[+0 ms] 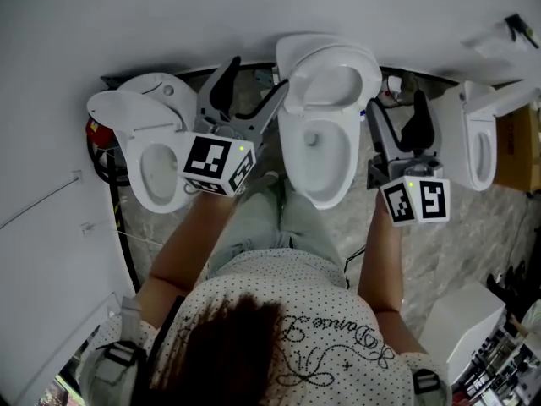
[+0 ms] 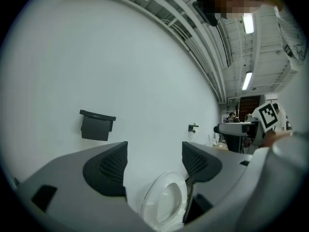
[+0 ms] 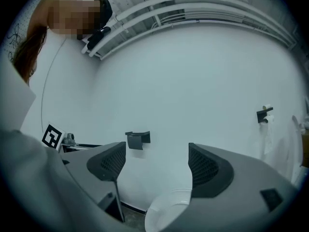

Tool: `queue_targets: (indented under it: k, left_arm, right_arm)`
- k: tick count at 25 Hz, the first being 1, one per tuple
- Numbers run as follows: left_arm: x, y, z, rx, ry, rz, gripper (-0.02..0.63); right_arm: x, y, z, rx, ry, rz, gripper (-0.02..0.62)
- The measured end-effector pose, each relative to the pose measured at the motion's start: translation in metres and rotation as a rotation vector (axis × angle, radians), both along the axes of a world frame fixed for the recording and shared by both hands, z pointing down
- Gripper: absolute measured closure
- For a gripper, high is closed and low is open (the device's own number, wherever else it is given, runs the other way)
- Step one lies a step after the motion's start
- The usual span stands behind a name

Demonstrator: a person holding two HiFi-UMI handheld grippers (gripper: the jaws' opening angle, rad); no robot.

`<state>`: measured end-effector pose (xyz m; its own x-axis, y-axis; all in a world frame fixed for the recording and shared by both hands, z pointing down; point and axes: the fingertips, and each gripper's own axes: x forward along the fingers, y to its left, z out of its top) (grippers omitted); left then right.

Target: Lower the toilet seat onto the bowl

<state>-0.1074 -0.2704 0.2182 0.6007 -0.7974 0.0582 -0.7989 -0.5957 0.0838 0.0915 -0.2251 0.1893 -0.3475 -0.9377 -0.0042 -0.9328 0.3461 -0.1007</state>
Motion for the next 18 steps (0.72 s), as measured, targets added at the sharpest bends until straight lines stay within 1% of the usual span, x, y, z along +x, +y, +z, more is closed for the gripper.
queue_targets:
  k: [5,7,11,18]
  left_arm:
    - [0.001,-0.012,0.010,-0.023,0.004,-0.059,0.268]
    - [0.002,-0.016,0.013,-0.026,0.006,-0.080,0.270]
    - [0.010,-0.025,0.024,-0.039,0.003,-0.099,0.270]
    - [0.014,-0.043,0.045,-0.072,0.012,-0.131,0.270]
  right_arm:
    - [0.005,-0.030,0.017,-0.039,-0.005,-0.052,0.195]
    - [0.008,-0.042,0.023,-0.050,0.011,-0.067,0.195]
    - [0.017,-0.066,0.041,-0.085,0.030,-0.089,0.201]
    - [0.022,-0.108,0.086,-0.174,0.063,-0.119,0.250]
